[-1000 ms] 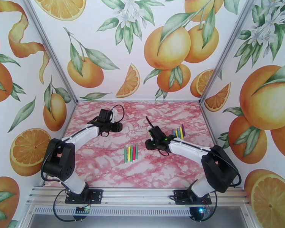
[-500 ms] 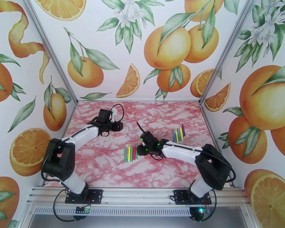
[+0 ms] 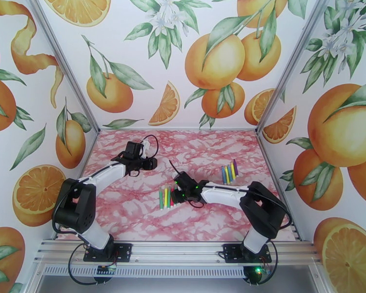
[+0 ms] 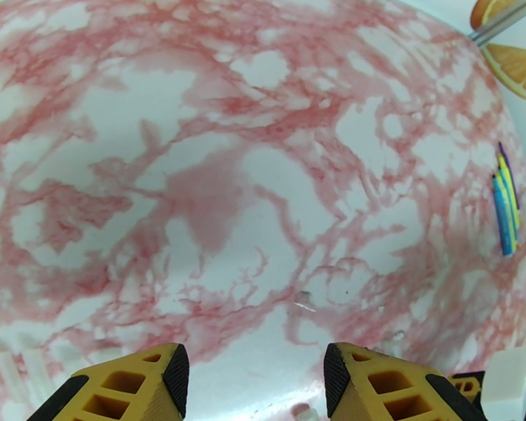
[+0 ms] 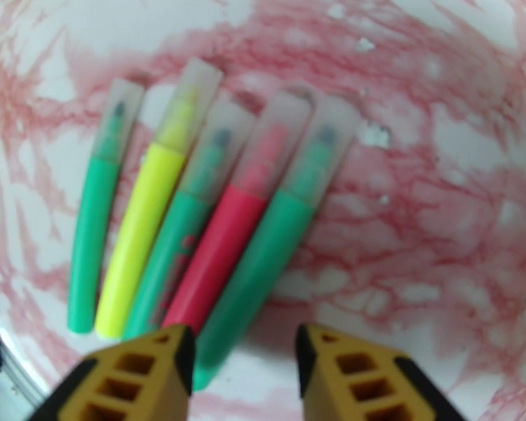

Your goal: Open the pen caps

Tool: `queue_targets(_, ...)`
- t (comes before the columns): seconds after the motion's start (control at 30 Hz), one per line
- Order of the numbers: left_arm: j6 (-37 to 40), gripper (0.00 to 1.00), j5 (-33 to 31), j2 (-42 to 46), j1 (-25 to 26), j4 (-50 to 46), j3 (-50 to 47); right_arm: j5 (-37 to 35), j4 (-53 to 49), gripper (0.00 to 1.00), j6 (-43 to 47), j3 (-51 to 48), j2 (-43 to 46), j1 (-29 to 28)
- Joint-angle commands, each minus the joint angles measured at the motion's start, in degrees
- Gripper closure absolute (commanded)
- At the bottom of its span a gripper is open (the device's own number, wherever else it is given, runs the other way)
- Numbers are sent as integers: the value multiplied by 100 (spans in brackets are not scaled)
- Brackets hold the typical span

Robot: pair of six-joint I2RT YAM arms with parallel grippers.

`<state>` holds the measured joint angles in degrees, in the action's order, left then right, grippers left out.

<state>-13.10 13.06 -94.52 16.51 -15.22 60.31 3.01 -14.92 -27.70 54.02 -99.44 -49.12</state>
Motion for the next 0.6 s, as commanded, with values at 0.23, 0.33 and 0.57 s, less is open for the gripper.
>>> queue_targets(0.23, 10, 44, 39, 232, -52, 105, -64, -660, -519, 59, -112, 327, -216, -36)
queue_targets(0.33, 1, 44, 38, 230, -64, 107, -55, -947, -815, 60, -122, 402, -228, -36)
queue_targets(0.57, -34, 44, 48, 198, -60, 142, -46, -1237, -1060, 61, -62, 443, -194, -37)
